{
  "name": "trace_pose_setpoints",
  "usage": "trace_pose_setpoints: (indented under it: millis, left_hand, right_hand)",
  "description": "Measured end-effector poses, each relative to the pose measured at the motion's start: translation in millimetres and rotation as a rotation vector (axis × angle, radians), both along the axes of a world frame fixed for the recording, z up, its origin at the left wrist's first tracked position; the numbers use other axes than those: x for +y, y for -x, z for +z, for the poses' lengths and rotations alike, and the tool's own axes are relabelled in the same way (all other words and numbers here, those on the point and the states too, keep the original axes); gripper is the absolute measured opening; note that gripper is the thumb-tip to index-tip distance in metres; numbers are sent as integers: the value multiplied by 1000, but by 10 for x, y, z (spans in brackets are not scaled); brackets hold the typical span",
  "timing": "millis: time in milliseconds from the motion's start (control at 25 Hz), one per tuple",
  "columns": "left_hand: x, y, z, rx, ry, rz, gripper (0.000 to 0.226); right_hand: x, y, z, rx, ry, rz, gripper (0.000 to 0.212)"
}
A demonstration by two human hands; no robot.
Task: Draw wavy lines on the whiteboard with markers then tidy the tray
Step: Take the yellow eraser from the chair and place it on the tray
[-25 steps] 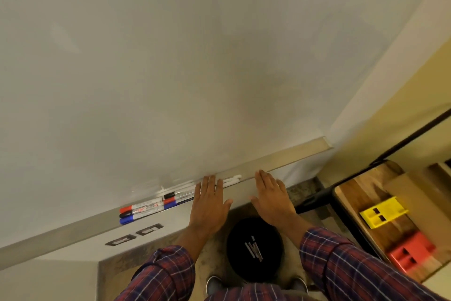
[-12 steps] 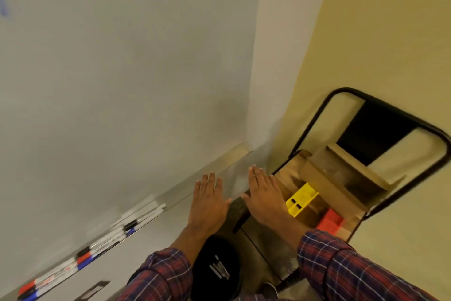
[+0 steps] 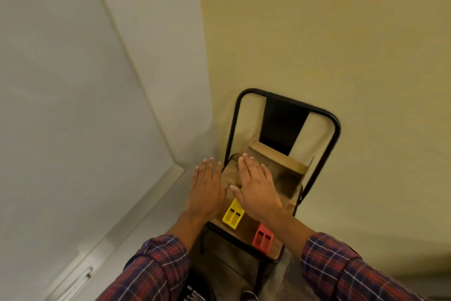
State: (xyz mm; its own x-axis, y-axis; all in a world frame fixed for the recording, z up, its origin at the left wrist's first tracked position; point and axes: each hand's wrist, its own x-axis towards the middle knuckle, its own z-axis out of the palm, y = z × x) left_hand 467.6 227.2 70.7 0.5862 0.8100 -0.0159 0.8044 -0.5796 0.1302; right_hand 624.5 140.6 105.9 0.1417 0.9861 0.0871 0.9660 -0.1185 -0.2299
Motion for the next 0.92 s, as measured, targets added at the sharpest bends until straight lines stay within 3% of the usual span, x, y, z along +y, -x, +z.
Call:
trace_pose_setpoints:
  millis: [160, 320, 520, 920]
  left_hand:
    - [158, -389, 103, -100, 35, -28, 63]
    - [240, -585, 150, -163, 67, -68, 61]
    - [250, -626, 134, -238, 150, -58, 60]
    - [217, -597, 146, -228, 156, -90, 63]
  right_hand:
    - [-50, -454, 69, 21, -67, -165, 68]
    - [19, -910, 113, -100, 164, -197, 42]
    - [122, -1186, 64, -264, 461, -159, 48]
    - [293, -1546, 241, -220, 346, -304, 53]
